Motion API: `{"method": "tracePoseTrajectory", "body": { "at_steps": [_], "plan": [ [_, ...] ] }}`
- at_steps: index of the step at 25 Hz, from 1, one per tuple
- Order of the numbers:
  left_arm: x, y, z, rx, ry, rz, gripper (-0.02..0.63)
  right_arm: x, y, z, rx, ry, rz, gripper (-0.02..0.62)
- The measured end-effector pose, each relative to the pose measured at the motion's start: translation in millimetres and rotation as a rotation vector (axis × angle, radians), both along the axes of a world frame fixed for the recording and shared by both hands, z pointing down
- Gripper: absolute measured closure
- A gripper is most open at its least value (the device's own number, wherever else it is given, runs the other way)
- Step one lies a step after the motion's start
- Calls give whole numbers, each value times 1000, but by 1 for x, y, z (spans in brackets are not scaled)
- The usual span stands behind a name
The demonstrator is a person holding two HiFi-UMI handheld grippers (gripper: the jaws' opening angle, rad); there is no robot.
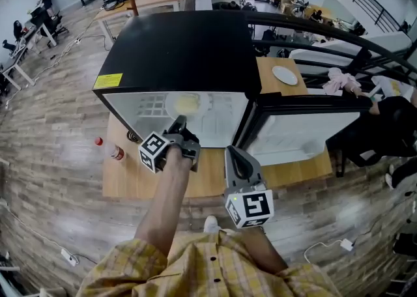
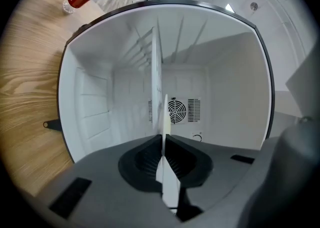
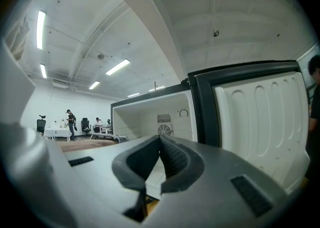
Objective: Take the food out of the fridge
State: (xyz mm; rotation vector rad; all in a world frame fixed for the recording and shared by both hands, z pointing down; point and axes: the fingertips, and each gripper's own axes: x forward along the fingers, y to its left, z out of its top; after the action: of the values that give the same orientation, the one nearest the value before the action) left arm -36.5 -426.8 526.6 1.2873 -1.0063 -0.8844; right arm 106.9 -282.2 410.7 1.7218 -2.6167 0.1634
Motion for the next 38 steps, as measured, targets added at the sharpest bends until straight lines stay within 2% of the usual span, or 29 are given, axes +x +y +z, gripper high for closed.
{"method": "tracePoseTrajectory", "body": {
  "at_steps": [18, 32, 38],
  "plan": [
    [-6, 53, -12, -20, 39, -9, 586, -9, 20, -12, 26, -1, 11, 588],
    [-8, 111, -41, 22, 67, 9, 586, -19, 51, -21, 44, -9, 17, 588],
    [-12, 132, -50, 24, 48, 18, 586, -28, 55, -20, 45, -7, 22, 588]
  ]
}}
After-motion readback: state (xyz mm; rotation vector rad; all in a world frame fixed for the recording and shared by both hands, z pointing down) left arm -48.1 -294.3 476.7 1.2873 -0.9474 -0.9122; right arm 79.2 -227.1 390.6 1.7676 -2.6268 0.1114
